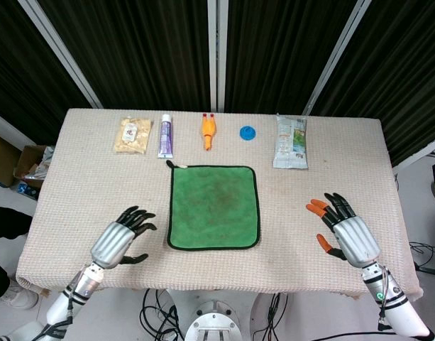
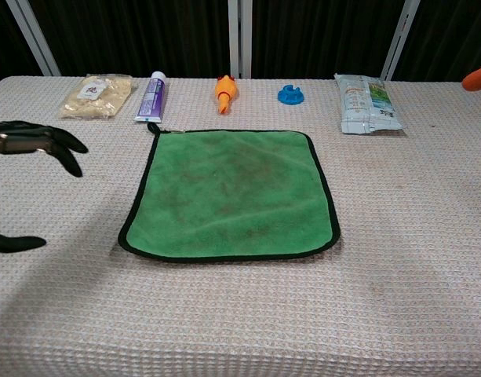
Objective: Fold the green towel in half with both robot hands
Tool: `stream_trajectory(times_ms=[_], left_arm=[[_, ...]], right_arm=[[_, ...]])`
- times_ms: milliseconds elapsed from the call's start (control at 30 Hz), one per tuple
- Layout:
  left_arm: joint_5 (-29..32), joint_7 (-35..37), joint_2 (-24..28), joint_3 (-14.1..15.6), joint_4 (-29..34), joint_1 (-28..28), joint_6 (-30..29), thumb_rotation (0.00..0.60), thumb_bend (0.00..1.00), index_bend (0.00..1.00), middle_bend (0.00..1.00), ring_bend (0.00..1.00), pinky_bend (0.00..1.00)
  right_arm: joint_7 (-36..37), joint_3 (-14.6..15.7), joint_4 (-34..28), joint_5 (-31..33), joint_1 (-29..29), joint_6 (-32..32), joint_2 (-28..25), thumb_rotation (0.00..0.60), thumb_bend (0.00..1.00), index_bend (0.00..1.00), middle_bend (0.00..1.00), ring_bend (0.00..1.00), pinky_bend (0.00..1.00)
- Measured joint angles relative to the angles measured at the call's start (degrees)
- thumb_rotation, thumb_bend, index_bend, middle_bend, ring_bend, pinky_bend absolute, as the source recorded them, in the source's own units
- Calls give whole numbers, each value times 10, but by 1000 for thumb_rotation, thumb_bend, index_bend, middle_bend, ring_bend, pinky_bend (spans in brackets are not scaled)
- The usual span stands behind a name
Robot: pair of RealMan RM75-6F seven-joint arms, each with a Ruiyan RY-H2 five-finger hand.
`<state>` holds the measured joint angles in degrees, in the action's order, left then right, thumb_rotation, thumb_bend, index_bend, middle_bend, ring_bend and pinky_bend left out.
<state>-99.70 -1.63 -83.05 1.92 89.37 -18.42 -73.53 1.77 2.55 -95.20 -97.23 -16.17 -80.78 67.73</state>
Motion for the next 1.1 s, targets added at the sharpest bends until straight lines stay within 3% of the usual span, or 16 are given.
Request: stream_trajectory(times_ms=[233, 333, 600, 1033, 1100], left_arm=[[30, -28, -77, -21, -47, -61, 92, 600, 134, 357, 187, 154, 117], [43, -46, -96, -22, -64, -68, 103, 600, 135, 375, 187, 154, 117], [50, -47, -137, -15, -122, -67, 85, 600, 207, 474, 187, 154, 117], [9, 79, -193, 7, -224, -78, 29, 600, 372, 609, 231, 154, 117], [8, 88, -199, 9, -233, -80, 26, 600, 396, 638, 240, 154, 117]], right_arm=[[13, 1, 9, 3, 14, -12, 4, 600, 330, 203, 159, 0, 40], [22, 2, 15, 3, 18, -15, 8, 600, 328, 204, 159, 0, 40], [37, 1, 32, -1, 18, -9, 26, 600, 326, 211, 159, 0, 40], [-1, 6, 47, -15, 10, 17, 67, 600, 328, 246, 161, 0, 40], [-7, 10, 55, -17, 7, 29, 77, 600, 339, 287, 173, 0, 43]])
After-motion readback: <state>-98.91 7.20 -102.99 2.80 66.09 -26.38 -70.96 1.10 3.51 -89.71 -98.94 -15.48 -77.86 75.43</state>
